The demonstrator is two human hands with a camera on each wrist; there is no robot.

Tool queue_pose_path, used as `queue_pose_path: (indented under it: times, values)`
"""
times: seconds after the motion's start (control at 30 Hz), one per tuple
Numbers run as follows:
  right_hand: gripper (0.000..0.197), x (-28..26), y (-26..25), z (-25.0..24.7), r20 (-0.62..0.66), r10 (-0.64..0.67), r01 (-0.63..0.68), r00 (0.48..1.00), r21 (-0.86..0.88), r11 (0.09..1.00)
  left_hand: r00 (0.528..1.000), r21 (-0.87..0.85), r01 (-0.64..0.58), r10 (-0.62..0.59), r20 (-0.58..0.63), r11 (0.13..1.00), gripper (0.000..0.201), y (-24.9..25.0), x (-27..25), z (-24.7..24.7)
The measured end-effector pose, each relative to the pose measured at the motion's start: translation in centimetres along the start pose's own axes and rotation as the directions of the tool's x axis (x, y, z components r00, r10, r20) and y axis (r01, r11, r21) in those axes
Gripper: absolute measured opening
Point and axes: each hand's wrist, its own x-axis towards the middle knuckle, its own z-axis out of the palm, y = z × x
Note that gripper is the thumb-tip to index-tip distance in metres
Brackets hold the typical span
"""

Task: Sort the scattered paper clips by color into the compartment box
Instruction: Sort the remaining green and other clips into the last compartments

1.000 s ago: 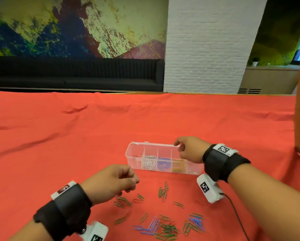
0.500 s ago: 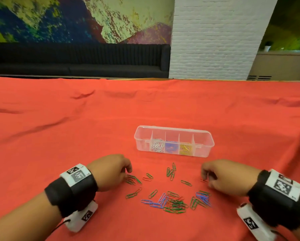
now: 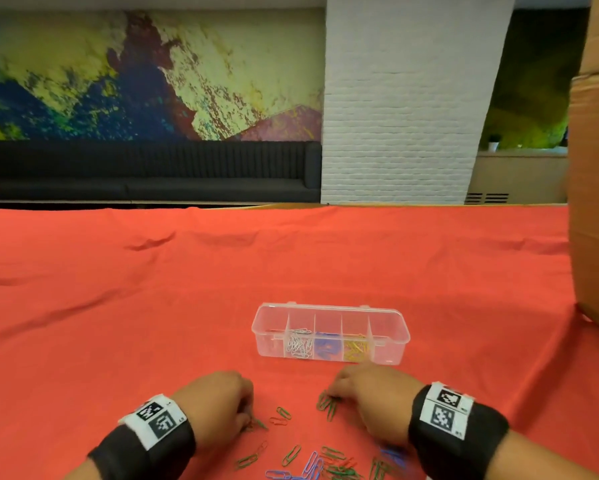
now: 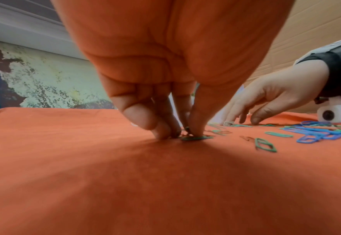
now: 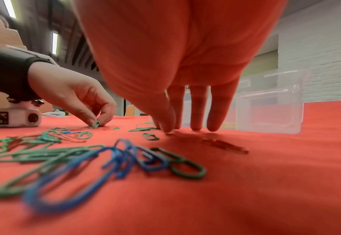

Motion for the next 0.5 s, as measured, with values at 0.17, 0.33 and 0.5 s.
queue_pose_path:
  times: [0.17, 0.33, 0.5]
  values:
    - [0.015, -0.1, 0.2, 0.6, -0.053, 0.105, -0.105, 0.993, 0.003, 0.995, 0.997, -0.049, 0.003, -0.007, -0.073, 0.999, 0.007, 0.6, -0.4, -0.8]
    - [0.013, -0.1, 0.0, 0.5, -0.13, 0.128, -0.117, 0.983, 0.09, 0.989, 0.995, -0.207, -0.011, -0.009, -0.096, 0.978, 0.014, 0.4, -0.2, -1.0]
    - [0.018, -0.1, -0.1, 0.6, -0.112, 0.12, -0.099, 0.986, 0.175, 0.98, 0.992, -0.165, -0.038, 0.017, -0.122, 0.986, 0.031, 0.7, -0.3, -0.8]
